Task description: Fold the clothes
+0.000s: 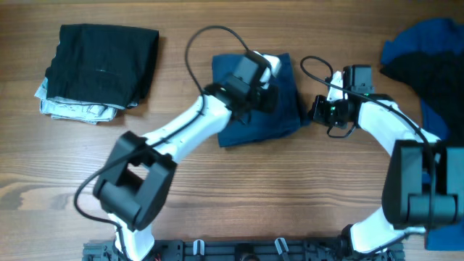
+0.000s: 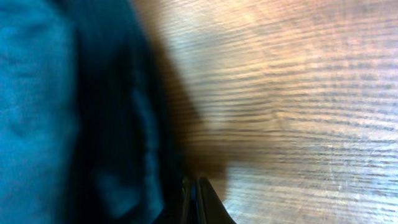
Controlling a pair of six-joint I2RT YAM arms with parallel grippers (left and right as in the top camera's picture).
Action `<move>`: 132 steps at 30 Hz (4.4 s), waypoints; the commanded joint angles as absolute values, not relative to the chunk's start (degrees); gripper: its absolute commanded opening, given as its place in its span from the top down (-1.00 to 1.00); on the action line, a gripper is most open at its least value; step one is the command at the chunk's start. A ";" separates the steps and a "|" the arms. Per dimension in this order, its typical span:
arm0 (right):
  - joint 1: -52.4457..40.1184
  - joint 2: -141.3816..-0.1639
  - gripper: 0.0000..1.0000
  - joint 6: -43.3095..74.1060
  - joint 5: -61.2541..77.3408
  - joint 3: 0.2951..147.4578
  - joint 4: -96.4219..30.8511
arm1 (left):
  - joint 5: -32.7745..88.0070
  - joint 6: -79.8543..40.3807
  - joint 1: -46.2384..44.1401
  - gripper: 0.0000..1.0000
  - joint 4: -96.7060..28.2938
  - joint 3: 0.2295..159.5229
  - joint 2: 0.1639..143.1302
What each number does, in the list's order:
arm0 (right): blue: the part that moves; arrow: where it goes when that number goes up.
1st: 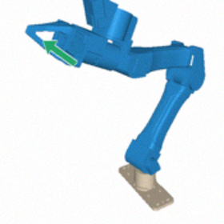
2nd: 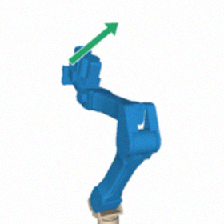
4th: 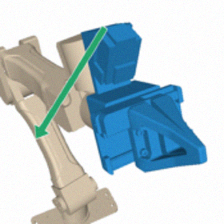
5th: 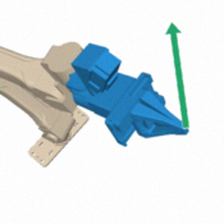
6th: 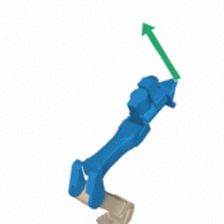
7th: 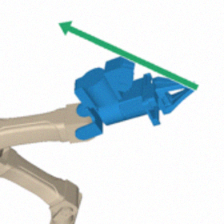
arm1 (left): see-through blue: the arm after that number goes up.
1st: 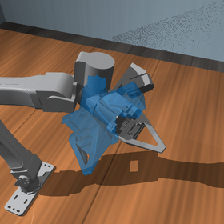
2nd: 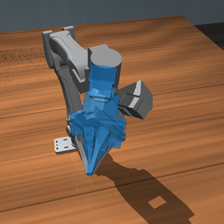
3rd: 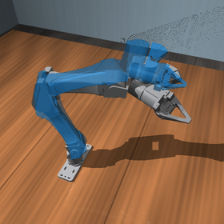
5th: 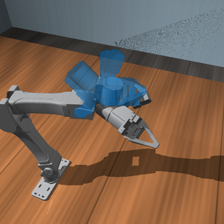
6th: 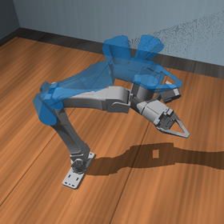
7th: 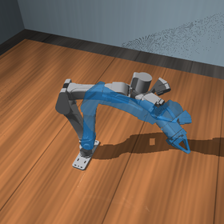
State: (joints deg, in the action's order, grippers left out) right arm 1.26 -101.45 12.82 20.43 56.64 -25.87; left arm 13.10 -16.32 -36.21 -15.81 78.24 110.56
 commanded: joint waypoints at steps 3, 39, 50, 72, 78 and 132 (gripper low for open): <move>1.08 -87.90 0.91 7.75 34.06 62.00 -30.09 | 10.81 -17.15 -26.61 0.63 -14.74 79.53 105.89; -0.38 -92.29 0.90 8.97 32.64 59.94 -30.04 | 10.41 -16.80 -18.61 0.79 11.88 79.55 112.09; -1.58 -90.28 0.70 12.29 33.52 61.43 -10.55 | 12.19 -21.91 -18.63 0.68 -25.12 79.50 101.73; -5.96 -128.05 0.82 23.09 23.83 61.54 31.42 | 20.80 -23.22 -22.76 0.86 -36.51 77.67 120.16; -5.54 -127.39 0.90 22.81 31.59 63.26 31.81 | 20.73 -23.20 -23.53 0.92 -35.38 77.71 122.65; -4.14 -97.91 0.91 10.63 21.39 54.33 -25.41 | -0.82 -23.70 -19.42 0.76 -3.81 81.84 110.32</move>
